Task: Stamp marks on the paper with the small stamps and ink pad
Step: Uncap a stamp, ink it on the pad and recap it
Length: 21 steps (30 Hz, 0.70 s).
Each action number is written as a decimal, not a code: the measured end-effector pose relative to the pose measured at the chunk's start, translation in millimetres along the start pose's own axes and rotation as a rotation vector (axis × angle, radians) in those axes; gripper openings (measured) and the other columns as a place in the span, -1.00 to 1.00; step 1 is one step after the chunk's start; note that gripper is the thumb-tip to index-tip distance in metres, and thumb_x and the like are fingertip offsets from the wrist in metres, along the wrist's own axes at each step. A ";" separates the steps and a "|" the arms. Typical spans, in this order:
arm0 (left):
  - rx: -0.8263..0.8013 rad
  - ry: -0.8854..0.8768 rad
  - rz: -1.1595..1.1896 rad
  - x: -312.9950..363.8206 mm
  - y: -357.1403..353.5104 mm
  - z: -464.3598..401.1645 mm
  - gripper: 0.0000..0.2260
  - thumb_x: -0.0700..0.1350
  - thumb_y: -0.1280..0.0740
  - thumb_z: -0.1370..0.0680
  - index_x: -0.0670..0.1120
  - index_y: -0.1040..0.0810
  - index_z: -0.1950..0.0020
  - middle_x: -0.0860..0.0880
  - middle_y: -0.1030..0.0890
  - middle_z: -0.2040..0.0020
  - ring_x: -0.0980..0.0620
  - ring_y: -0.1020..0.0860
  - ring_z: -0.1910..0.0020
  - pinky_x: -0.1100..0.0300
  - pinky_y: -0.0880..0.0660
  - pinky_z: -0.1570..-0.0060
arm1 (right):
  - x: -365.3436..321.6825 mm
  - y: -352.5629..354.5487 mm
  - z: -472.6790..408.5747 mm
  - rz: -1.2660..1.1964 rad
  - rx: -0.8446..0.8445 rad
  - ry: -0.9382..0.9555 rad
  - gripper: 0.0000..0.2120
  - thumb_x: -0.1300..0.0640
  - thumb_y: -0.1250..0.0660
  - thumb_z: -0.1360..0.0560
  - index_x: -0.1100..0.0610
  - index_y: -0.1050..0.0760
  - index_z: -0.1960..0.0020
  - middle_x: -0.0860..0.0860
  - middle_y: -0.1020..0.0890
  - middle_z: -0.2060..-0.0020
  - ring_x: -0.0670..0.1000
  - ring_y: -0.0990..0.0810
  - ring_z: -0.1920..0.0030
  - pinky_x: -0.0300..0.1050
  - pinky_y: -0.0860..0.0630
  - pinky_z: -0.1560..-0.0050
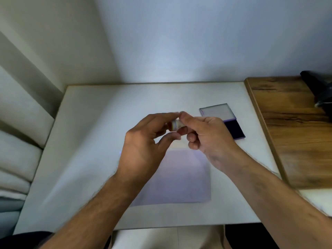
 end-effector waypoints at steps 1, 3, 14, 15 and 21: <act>0.025 0.002 0.027 0.4 1.8 0.2 -0.68 -0.16 -0.51 -0.45 0.00 -0.64 -0.19 0.09 -0.68 -0.01 0.17 -0.67 0.04 0.33 -0.56 -0.03 | 2.1 -4.3 1.8 -0.035 -0.040 -0.033 -0.72 0.00 -0.42 -0.49 0.22 -0.70 0.15 0.13 -0.67 0.32 -0.06 -0.35 0.46 -0.21 -0.31 0.47; 0.055 0.058 0.083 -2.8 5.4 -0.5 -0.71 -0.16 -0.51 -0.44 0.01 -0.66 -0.15 0.12 -0.71 0.07 0.23 -0.68 0.08 0.34 -0.56 0.00 | 5.3 -8.7 2.8 -0.093 -0.078 -0.082 -0.71 0.00 -0.41 -0.49 0.24 -0.69 0.13 0.13 -0.64 0.34 -0.07 -0.32 0.46 -0.23 -0.29 0.48; 0.059 0.250 0.276 -16.1 8.0 -3.4 -0.75 -0.23 -0.56 -0.36 -0.01 -0.72 0.00 0.15 -0.74 0.18 0.25 -0.69 0.13 0.41 -0.55 0.02 | 6.6 -13.5 2.5 -0.244 -0.115 -0.137 -0.62 0.09 -0.45 -0.34 0.42 -0.61 0.05 0.16 -0.60 0.34 -0.10 -0.35 0.48 -0.30 -0.35 0.52; 0.063 0.263 0.291 -17.3 8.2 -3.5 -0.75 -0.22 -0.57 -0.35 -0.01 -0.72 0.01 0.13 -0.74 0.18 0.24 -0.70 0.13 0.40 -0.55 0.02 | 6.5 -13.4 2.0 -0.242 -0.115 -0.132 -0.63 0.10 -0.45 -0.34 0.41 -0.62 0.06 0.16 -0.60 0.35 -0.10 -0.36 0.49 -0.30 -0.36 0.52; 0.063 0.316 0.306 -20.9 12.6 -8.4 -0.74 -0.20 -0.59 -0.30 0.00 -0.72 0.05 0.15 -0.74 0.19 0.26 -0.68 0.18 0.43 -0.54 0.08 | 2.7 -12.3 1.3 -0.247 -0.111 -0.064 -0.65 0.17 -0.45 -0.32 0.38 -0.63 -0.01 0.19 -0.66 0.30 -0.07 -0.46 0.45 -0.26 -0.45 0.45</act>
Point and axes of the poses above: each hand's wrist, its own z-axis away from the middle knuckle, its own y-axis out of the back of the hand, x = y × z, the point moved 6 cm from there along -z, towards the middle knuckle
